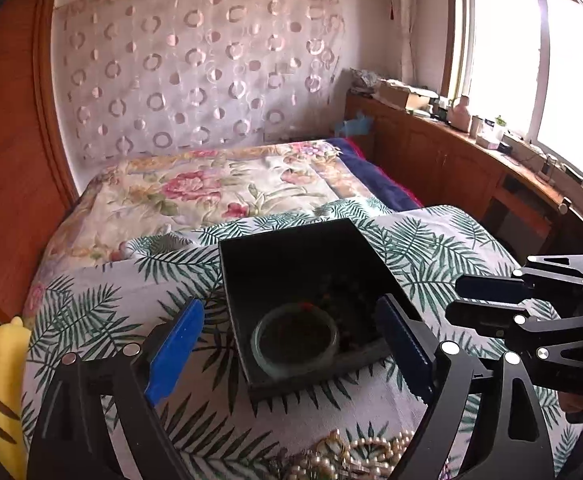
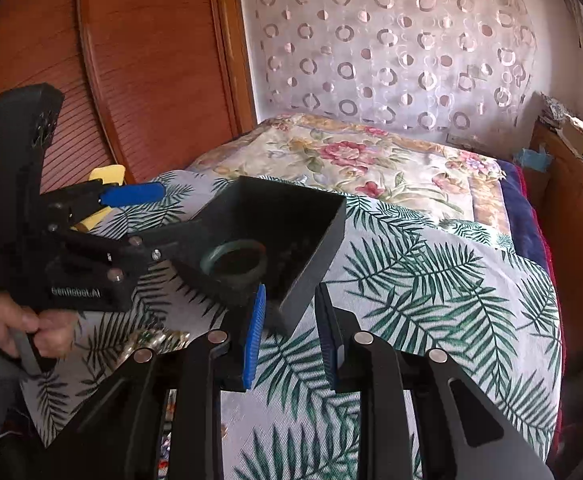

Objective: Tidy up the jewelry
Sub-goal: 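Move both tools back from the box to the jewelry pile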

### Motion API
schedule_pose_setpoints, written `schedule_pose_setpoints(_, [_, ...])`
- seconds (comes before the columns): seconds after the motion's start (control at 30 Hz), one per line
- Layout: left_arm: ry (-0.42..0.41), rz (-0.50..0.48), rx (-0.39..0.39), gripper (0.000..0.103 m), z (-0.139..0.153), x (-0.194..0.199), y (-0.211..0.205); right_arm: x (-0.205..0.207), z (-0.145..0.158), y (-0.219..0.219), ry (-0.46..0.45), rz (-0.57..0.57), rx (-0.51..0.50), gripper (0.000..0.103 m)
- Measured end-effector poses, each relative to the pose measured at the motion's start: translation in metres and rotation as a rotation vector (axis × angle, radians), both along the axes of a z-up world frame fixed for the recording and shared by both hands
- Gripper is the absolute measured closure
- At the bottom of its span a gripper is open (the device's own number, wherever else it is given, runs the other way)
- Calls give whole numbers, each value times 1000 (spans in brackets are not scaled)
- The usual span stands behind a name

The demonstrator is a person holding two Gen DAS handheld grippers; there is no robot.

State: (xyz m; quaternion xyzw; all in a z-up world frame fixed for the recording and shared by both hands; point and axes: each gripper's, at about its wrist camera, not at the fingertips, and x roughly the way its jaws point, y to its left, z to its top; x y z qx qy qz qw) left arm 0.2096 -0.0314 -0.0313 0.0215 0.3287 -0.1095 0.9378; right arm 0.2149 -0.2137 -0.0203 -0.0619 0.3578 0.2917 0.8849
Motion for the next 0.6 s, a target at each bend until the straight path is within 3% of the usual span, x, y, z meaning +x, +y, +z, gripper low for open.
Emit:
schedule_pose_setpoints(0.13, [-40,9,11,8,1,-29,8,-26,0,-2,-25,9,16,75])
schedule_pose_setpoints(0.4, [-16,11,-21,8,-15,-76,27,-66,-18,2,-23,19,27,75])
schedule_pose_setpoints(0.53, [-22,18,-19,8,-19,-96,34,-79,-28,6,-13,22,21,55])
schedule_pose_setpoints(0.6, [-17,19,-27,8,-20,-103,37,-85,-33,7,-6,32,17,51])
